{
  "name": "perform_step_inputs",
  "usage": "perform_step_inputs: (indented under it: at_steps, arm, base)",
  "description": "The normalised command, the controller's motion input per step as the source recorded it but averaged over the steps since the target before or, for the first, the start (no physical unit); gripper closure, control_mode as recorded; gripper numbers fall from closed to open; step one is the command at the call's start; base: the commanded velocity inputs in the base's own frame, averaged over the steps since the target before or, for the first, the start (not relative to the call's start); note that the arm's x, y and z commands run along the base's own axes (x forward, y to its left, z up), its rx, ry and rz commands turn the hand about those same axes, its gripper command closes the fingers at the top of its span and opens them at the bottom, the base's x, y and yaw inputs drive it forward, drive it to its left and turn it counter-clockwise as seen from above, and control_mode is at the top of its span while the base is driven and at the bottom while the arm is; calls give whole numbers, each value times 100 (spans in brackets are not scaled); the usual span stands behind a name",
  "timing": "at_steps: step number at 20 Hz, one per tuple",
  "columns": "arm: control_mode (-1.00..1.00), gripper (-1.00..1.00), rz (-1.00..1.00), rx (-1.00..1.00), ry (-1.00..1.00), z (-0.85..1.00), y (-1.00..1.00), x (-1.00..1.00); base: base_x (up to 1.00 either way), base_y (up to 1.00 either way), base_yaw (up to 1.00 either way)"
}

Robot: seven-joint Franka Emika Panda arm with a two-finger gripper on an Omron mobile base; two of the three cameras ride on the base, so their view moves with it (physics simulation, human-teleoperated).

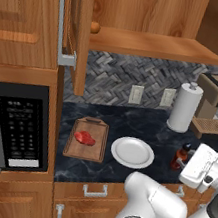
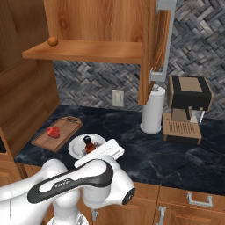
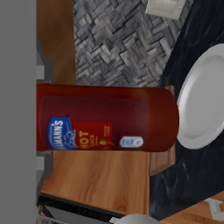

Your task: Pick the steak from the plate and place it on the cutting board. Then pick the condiment bottle from the cabinet and place it next to the cutting board.

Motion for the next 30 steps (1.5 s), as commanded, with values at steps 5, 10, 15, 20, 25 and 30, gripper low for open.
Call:
perform_step_inputs:
  at_steps: [5, 10, 15, 20, 25, 30]
  arm:
    - [-100, 100, 0, 0, 0, -12, -18, 21]
    - [-100, 100, 0, 1, 0, -12, -18, 14]
    - [-100, 100, 0, 1, 0, -12, -15, 7]
    - [-100, 100, 0, 1, 0, -12, -10, 3]
    - [-100, 100, 0, 0, 0, -12, -1, 0]
    - [-100, 100, 0, 0, 0, -12, 0, 0]
  base:
    - [0, 0, 0]
    - [0, 0, 0]
    - [0, 0, 0]
    - [0, 0, 0]
    - [0, 0, 0]
    - [0, 0, 0]
